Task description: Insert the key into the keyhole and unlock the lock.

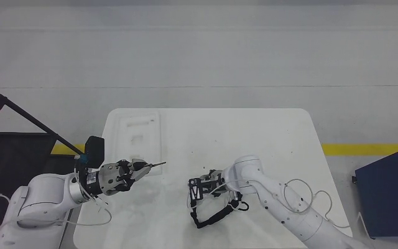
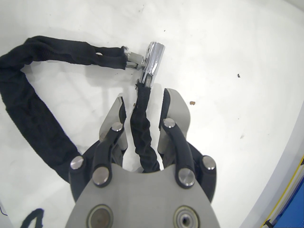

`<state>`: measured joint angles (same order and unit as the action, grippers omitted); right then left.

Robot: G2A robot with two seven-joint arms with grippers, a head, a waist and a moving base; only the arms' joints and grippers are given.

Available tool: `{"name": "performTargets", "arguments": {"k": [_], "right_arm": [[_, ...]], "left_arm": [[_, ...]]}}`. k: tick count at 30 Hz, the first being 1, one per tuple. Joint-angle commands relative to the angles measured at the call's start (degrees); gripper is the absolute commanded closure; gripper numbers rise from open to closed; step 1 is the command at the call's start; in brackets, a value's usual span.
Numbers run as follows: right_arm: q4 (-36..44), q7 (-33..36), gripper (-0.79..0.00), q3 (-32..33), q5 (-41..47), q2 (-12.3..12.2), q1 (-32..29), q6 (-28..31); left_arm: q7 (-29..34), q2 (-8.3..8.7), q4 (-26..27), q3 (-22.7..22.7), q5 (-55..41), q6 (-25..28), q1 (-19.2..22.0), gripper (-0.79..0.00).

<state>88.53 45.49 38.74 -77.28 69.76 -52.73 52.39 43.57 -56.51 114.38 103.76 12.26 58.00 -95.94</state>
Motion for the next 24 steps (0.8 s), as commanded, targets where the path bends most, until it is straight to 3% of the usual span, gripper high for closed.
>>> {"name": "performTargets", "arguments": {"k": [1,24], "right_arm": [[-0.29,0.02,-0.286,-0.24,0.08,0.08,0.18,-0.15],[-4.40,-1.00,-0.206,-2.92,-0.37,1.15,1.97,-1.70]], "left_arm": [[0.00,0.00,0.00,0.00,0.00,0.00,0.00,0.000],[0.00,0.00,0.00,0.00,0.00,0.00,0.00,0.000]]}}
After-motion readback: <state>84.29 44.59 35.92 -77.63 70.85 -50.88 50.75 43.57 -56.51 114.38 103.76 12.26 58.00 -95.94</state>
